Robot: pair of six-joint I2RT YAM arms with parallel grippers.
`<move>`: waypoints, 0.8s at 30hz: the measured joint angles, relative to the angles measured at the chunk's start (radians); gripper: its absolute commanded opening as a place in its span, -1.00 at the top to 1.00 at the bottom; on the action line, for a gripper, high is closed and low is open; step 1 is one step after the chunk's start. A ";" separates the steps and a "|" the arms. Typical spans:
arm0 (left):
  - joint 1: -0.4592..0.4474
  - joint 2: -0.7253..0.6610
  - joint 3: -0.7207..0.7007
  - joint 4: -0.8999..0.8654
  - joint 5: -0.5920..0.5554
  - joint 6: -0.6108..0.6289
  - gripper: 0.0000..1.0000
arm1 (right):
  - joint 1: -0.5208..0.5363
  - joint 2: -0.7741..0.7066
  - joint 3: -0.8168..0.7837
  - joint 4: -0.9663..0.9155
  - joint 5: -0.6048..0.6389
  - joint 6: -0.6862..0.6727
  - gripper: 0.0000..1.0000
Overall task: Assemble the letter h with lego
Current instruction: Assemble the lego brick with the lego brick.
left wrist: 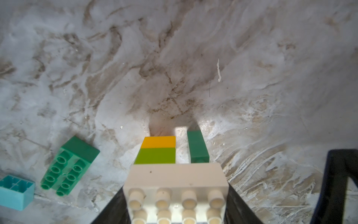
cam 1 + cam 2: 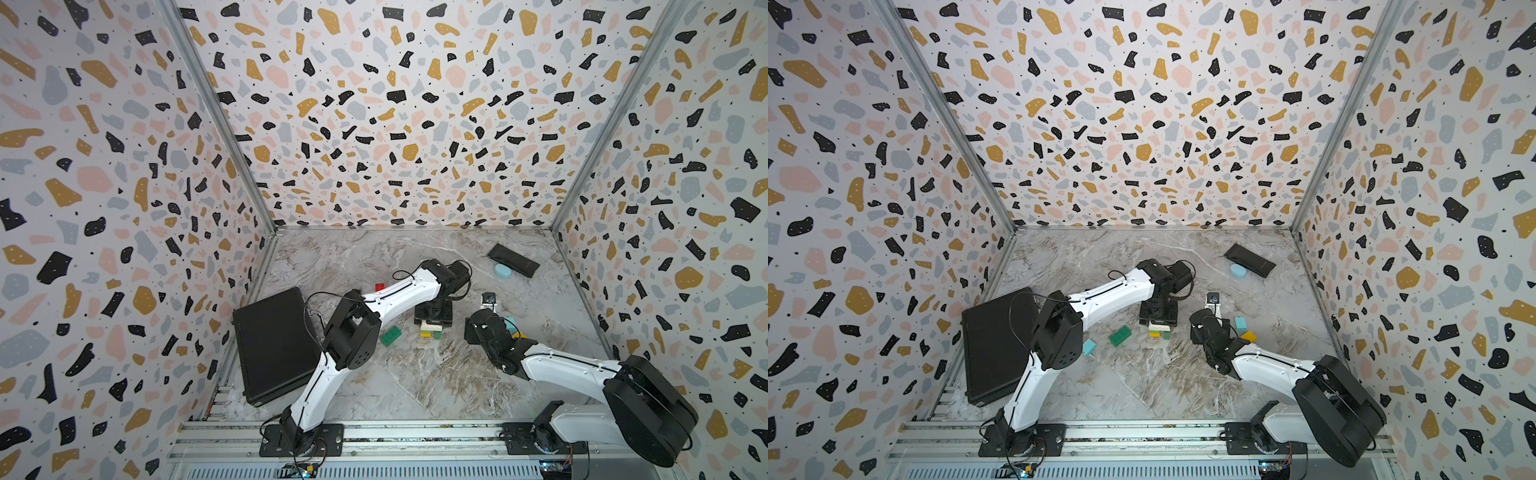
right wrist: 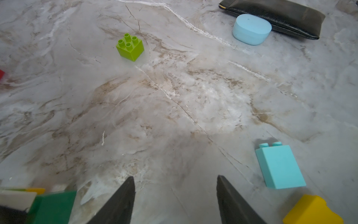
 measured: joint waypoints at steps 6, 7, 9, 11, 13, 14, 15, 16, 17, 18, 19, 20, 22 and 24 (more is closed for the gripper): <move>-0.006 0.000 -0.011 0.000 -0.008 0.002 1.00 | 0.000 0.001 0.000 0.000 0.000 0.000 -0.36; -0.006 0.000 -0.014 0.000 -0.009 0.003 1.00 | 0.000 0.001 0.000 -0.001 0.000 0.000 -0.36; -0.006 0.000 -0.019 0.001 -0.012 0.003 1.00 | 0.000 0.001 0.000 -0.001 0.000 0.000 -0.36; -0.006 0.000 -0.023 0.001 -0.015 0.003 1.00 | 0.000 0.001 0.002 -0.001 0.000 0.000 -0.36; -0.006 0.000 -0.025 0.003 -0.016 0.004 1.00 | 0.000 0.001 0.003 -0.002 -0.001 0.000 -0.36; -0.006 0.000 -0.026 0.005 -0.016 0.004 1.00 | 0.000 0.002 0.003 -0.002 -0.001 0.000 -0.36; -0.006 0.000 -0.026 0.006 -0.016 0.004 1.00 | 0.000 0.003 0.005 -0.002 -0.002 0.000 -0.36; -0.005 0.000 -0.026 0.007 -0.016 0.004 1.00 | 0.000 0.003 0.006 -0.002 -0.002 -0.001 -0.35; -0.005 0.000 -0.027 0.009 -0.016 0.004 1.00 | 0.000 0.005 0.008 -0.003 -0.002 -0.001 -0.36; -0.005 0.000 -0.029 0.010 -0.016 0.005 1.00 | 0.000 0.006 0.010 -0.003 -0.003 -0.001 -0.36; -0.005 0.000 -0.029 0.011 -0.016 0.005 1.00 | 0.000 0.006 0.011 -0.003 -0.003 -0.002 -0.36; -0.005 0.000 -0.030 0.011 -0.015 0.005 1.00 | 0.000 0.006 0.012 -0.003 -0.003 -0.002 -0.36; -0.005 0.000 -0.032 0.011 -0.015 0.008 1.00 | 0.000 0.006 0.013 -0.003 -0.003 -0.004 -0.35; -0.003 0.000 -0.037 0.014 -0.015 0.013 1.00 | 0.000 0.006 0.013 -0.004 -0.003 -0.004 -0.36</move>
